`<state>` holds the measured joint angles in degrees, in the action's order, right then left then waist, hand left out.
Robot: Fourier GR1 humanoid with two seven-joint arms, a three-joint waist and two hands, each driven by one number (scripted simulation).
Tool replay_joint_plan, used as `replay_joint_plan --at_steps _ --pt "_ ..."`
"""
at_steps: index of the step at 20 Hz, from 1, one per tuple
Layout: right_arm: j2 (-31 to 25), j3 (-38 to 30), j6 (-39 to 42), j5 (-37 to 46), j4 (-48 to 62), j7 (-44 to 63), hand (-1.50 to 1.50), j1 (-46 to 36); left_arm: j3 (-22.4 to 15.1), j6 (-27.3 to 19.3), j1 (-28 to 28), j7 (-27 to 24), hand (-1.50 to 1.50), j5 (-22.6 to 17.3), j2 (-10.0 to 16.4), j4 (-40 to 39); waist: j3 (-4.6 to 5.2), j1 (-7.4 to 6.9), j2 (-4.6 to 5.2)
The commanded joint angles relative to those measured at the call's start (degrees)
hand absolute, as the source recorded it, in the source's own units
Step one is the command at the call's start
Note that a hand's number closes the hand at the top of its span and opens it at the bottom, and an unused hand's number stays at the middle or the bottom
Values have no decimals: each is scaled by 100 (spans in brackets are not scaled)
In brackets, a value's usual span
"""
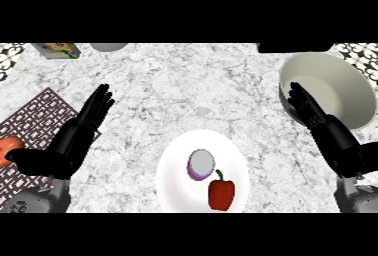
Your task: Pick the can from the plate and place it in the bowl
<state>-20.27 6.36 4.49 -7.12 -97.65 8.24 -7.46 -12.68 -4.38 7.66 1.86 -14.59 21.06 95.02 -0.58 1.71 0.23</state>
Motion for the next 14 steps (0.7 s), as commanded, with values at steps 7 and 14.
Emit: replay_joint_plan --at_steps 7,14 --pt "-312 1604 -999 3170 62 781 150 -115 119 -582 -48 121 0 393 -293 -436 254 -161 -158" --pt "2006 2760 -4927 3064 -575 -643 -150 1205 51 -966 -52 117 0 590 -620 -596 49 -80 -62"
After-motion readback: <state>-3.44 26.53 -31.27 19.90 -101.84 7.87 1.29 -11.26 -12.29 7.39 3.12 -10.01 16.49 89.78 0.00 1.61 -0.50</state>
